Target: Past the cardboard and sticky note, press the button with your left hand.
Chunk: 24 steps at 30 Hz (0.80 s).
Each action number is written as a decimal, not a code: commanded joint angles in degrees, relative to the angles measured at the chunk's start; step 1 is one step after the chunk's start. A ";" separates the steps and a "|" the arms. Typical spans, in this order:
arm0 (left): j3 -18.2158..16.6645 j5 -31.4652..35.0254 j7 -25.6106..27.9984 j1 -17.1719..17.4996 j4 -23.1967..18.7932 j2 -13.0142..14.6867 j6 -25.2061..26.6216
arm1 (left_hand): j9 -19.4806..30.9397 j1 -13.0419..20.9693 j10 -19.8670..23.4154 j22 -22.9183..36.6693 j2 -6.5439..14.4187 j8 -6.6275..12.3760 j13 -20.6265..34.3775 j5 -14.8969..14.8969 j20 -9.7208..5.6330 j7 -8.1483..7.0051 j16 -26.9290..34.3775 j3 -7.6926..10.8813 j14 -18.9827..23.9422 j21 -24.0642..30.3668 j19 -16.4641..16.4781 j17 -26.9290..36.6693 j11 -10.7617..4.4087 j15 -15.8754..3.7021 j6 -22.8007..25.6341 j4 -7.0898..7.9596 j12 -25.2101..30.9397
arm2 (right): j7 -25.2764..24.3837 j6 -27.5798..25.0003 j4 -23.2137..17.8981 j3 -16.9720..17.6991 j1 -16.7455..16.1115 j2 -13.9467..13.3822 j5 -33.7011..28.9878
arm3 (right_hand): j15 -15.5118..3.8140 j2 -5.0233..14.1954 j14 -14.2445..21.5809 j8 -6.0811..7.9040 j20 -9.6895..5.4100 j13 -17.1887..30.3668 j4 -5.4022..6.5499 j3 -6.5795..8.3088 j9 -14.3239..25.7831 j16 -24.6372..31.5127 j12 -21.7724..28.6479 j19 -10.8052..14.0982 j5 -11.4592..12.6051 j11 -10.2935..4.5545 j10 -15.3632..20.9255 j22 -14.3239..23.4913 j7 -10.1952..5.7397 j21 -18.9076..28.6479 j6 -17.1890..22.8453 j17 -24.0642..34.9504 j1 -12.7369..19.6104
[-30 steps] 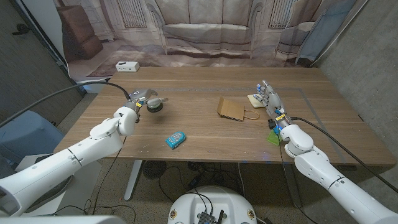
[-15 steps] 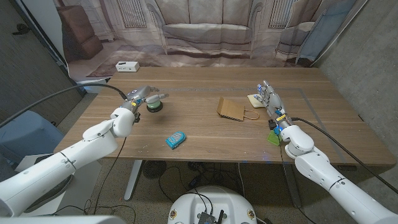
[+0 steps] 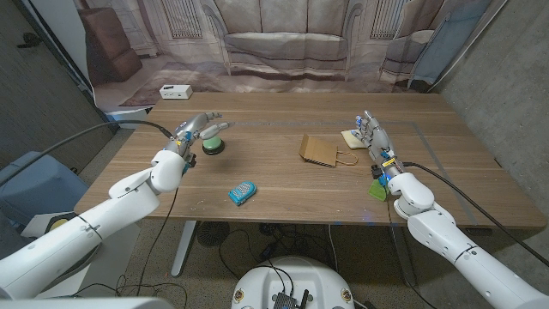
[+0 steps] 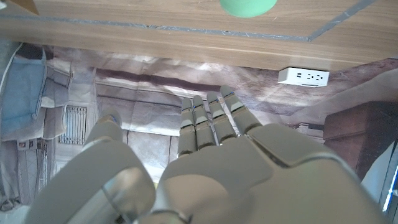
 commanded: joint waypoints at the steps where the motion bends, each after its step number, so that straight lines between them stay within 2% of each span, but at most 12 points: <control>1: -2.27 -6.30 -0.79 1.25 1.72 -2.13 -6.91 | 0.06 -0.72 -2.49 -0.03 0.12 -0.31 0.09 -0.12 -0.05 0.41 -0.26 -0.22 -2.74 -1.05 -2.84 0.19 0.74 0.59 -2.81 0.39 -0.61 | 0.33 0.49 0.21 0.28 -0.19 -0.07 0.23 | -0.07 0.64 0.53 0.23 0.08 0.23 -0.14 -0.08 0.10 0.41 0.25 0.50 0.13 0.23 0.37 0.11 -0.13 0.47 0.57 0.23 0.02; 8: -3.16 -10.53 -3.26 1.54 2.70 -2.78 -10.31 | 0.02 -1.38 -5.06 -0.06 -0.20 -0.38 0.09 -0.07 -0.16 0.95 -0.31 -0.66 -5.40 -1.47 -5.34 0.21 1.31 1.52 -5.68 0.60 -0.92 | 0.64 0.95 0.52 0.16 -0.11 0.05 0.07 | -0.10 0.66 0.49 0.23 0.10 0.23 -0.13 -0.12 0.10 0.38 0.26 0.53 0.13 0.15 0.45 0.11 -0.10 0.47 0.57 0.24 -0.02; 24: -3.77 -18.41 -7.54 0.94 6.46 -5.89 -19.08 | -0.01 -1.93 -5.66 -0.07 -0.23 -0.10 0.07 -0.03 -0.18 1.46 -0.03 -0.94 -6.09 -1.33 -6.04 0.24 1.72 1.82 -6.51 0.86 -0.67 | 0.37 1.85 0.59 0.30 -0.39 0.44 -0.10 | -0.18 0.65 0.70 0.23 -0.03 0.23 -0.13 -0.22 0.10 0.44 0.26 0.71 0.13 0.10 0.55 0.11 -0.14 0.51 0.58 0.24 -0.08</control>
